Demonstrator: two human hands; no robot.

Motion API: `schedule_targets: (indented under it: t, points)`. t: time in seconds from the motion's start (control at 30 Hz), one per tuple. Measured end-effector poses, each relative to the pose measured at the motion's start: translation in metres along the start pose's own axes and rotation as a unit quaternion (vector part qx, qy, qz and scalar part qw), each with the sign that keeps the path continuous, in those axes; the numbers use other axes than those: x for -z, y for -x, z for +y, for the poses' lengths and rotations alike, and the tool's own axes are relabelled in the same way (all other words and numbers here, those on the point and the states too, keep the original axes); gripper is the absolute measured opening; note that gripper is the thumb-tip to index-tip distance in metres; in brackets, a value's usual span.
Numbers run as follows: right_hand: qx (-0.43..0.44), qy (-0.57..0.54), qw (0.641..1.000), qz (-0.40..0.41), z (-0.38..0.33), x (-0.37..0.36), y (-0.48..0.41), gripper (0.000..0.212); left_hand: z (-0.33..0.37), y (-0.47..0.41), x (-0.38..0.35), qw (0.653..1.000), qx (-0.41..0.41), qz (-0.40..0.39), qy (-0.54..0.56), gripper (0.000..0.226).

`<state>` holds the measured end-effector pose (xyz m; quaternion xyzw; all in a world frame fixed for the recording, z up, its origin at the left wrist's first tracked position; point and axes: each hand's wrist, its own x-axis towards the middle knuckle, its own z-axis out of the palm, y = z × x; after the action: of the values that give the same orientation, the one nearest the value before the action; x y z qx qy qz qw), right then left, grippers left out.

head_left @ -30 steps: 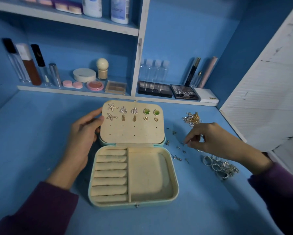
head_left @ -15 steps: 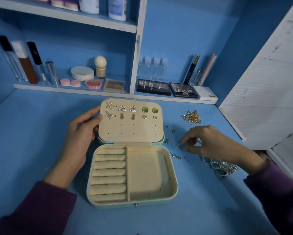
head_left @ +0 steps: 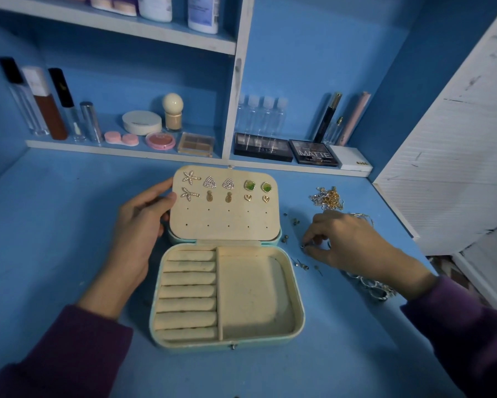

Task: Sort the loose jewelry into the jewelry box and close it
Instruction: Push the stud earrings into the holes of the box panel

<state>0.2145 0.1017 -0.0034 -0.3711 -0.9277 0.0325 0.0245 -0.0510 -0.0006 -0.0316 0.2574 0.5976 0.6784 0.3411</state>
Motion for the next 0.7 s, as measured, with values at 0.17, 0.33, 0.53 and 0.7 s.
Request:
schedule_targets:
  t: [0.17,0.33,0.53,0.7]
  points:
    - [-0.012,-0.124,0.991,0.047,0.0,0.001,-0.003,0.007,0.0,0.001,-0.001,1.0,-0.009,-0.001,0.002,0.031]
    - [-0.065,-0.39,0.914,0.087,-0.025,0.023,-0.013,0.005,-0.001,0.0,-0.001,1.0,-0.02,-0.002,0.006,0.035]
    - [-0.019,-0.423,0.902,0.083,-0.071,0.02,-0.037,0.002,-0.004,0.006,0.002,0.976,-0.165,-0.039,-0.136,0.036]
    - [-0.016,-0.393,0.915,0.084,-0.1,0.006,-0.06,0.007,-0.005,0.005,0.004,0.972,-0.169,-0.074,-0.145,0.023]
